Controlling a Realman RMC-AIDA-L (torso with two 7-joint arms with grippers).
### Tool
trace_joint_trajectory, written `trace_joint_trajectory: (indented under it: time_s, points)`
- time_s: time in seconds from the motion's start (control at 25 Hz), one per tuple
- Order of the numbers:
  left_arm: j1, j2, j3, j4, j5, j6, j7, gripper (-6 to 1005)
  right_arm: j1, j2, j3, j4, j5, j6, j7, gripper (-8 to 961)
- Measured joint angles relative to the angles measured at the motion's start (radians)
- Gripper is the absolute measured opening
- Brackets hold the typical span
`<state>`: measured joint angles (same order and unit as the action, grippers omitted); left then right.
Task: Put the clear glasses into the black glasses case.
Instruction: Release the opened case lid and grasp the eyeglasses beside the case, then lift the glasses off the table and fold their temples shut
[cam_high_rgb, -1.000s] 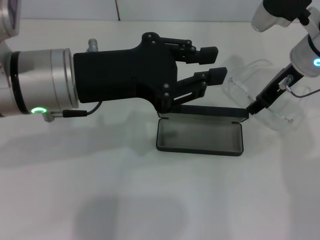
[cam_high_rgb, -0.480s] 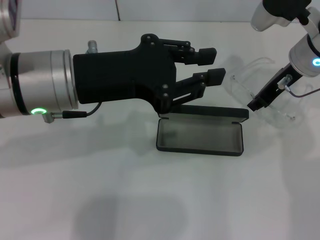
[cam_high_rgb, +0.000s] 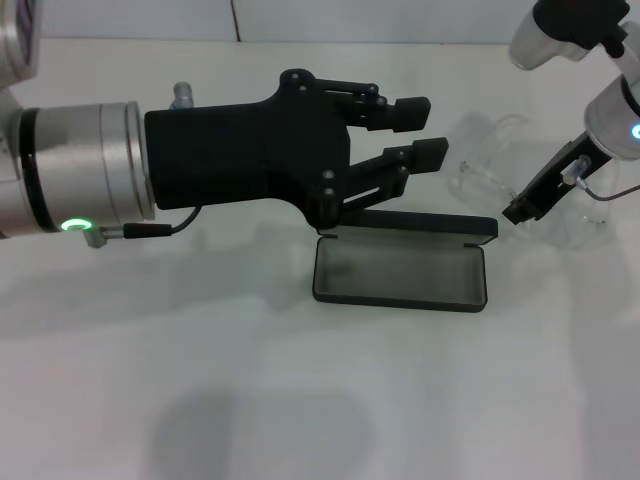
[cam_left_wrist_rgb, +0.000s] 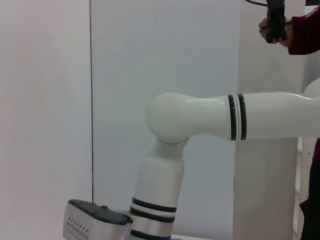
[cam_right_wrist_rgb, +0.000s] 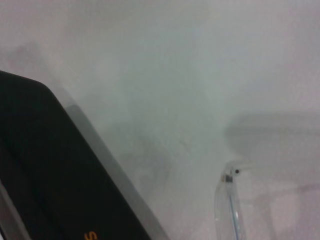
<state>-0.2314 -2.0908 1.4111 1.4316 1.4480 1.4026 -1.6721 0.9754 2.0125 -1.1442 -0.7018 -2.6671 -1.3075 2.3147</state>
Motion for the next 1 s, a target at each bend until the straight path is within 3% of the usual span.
trace_joint_trajectory:
  time_s: [0.16, 0.28, 0.36, 0.44, 0.56, 0.68, 0.8, 1.0]
  points:
    - [0.009, 0.0, 0.0, 0.0, -0.002, 0.0, 0.0, 313, -0.063, 0.0, 0.003, -0.115, 0.001, -0.026, 0.0, 123]
    - [0.01, 0.0, -0.004, -0.001, -0.017, 0.001, 0.001, 313, -0.161, 0.0, 0.026, -0.316, 0.032, -0.098, 0.005, 117]
    - [0.014, 0.0, -0.021, 0.0, -0.037, 0.008, 0.004, 313, -0.18, 0.0, 0.035, -0.36, 0.044, -0.116, 0.005, 117]
    - [0.019, 0.0, -0.047, -0.001, -0.06, 0.021, 0.01, 313, -0.262, 0.0, 0.077, -0.557, 0.137, -0.198, -0.015, 117]
    - [0.024, 0.0, -0.079, -0.01, -0.095, 0.043, 0.017, 313, -0.344, 0.001, 0.15, -0.702, 0.342, -0.259, -0.129, 117]
    - [0.027, 0.0, -0.106, -0.025, -0.138, 0.065, 0.033, 312, -0.394, 0.003, 0.223, -0.725, 0.539, -0.314, -0.254, 117]
    - [0.02, 0.0, -0.115, -0.038, -0.163, 0.074, 0.046, 310, -0.441, 0.004, 0.29, -0.663, 0.771, -0.411, -0.445, 117]
    - [-0.006, 0.0, -0.117, -0.049, -0.206, 0.081, 0.064, 296, -0.465, 0.004, 0.293, -0.541, 0.932, -0.567, -0.675, 116]
